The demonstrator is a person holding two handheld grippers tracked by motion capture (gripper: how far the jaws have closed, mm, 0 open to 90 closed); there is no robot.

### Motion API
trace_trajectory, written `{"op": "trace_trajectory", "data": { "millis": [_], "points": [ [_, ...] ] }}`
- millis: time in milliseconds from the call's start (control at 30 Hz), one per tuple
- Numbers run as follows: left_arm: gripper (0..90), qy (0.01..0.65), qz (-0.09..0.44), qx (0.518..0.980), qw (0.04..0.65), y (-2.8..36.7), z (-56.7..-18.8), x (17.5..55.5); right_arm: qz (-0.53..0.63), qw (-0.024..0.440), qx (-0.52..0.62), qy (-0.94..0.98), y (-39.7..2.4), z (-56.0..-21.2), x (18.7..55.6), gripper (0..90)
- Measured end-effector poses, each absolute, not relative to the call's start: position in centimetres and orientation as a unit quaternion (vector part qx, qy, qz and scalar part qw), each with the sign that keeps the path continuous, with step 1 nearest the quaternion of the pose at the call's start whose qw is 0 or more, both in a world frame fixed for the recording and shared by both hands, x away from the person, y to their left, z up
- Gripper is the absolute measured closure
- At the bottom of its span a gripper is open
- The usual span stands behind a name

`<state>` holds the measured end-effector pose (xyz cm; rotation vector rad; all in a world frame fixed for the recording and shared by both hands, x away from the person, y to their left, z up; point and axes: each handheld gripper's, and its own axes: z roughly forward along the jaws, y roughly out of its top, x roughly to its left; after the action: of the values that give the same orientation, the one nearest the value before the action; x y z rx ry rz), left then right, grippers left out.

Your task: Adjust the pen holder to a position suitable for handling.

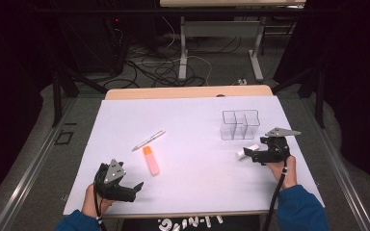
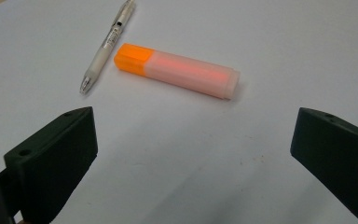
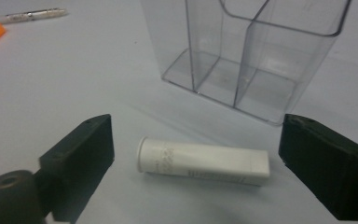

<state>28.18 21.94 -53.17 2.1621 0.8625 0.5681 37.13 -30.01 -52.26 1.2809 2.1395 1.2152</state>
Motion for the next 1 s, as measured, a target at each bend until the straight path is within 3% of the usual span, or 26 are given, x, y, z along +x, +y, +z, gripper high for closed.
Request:
{"op": "trace_trajectory", "data": {
  "millis": [67, 133, 267, 300, 367, 467, 500, 567, 1000],
  "points": [
    [0.4, 0.336, 0.22, 0.841, 0.363, 21.9, -53.2, 28.2, 0.431, 0.194, 0.463, 0.75, -30.5, -52.1, 37.5, 24.3],
    [0.3, 0.336, 0.221, 0.84, 0.364, 21.9, -53.2, 28.2, 0.432, 0.199, 0.465, 0.746, -30.6, -52.1, 37.7, 27.4],
    [0.3, 0.337, 0.219, 0.84, 0.364, 21.9, -53.2, 28.2, 0.419, 0.224, 0.49, 0.731, -31.3, -52.4, 38.8, 52.1],
    [0.3, 0.336, 0.221, 0.841, 0.363, 21.9, -53.2, 28.2, 0.419, 0.224, 0.49, 0.731, -31.3, -52.4, 38.8, 52.1],
    [0.3, 0.335, 0.215, 0.845, 0.358, 22.0, -53.1, 28.2, 0.406, 0.235, 0.508, 0.722, -31.6, -52.9, 39.5, 66.2],
    [0.3, 0.334, 0.213, 0.845, 0.358, 22.0, -53.1, 28.2, 0.396, 0.241, 0.511, 0.724, -32.0, -53.2, 40.0, 74.9],
    [0.3, 0.335, 0.213, 0.845, 0.358, 22.0, -53.1, 28.2, 0.395, 0.242, 0.514, 0.722, -32.2, -53.4, 40.4, 86.6],
    [0.3, 0.336, 0.213, 0.845, 0.358, 22.0, -53.1, 28.2, 0.395, 0.243, 0.511, 0.724, -32.3, -53.5, 40.5, 90.0],
    [0.2, 0.337, 0.218, 0.843, 0.359, 21.9, -53.1, 28.2, 0.411, 0.237, 0.523, 0.708, -33.2, -53.4, 43.7, 90.0]
  ]
}}
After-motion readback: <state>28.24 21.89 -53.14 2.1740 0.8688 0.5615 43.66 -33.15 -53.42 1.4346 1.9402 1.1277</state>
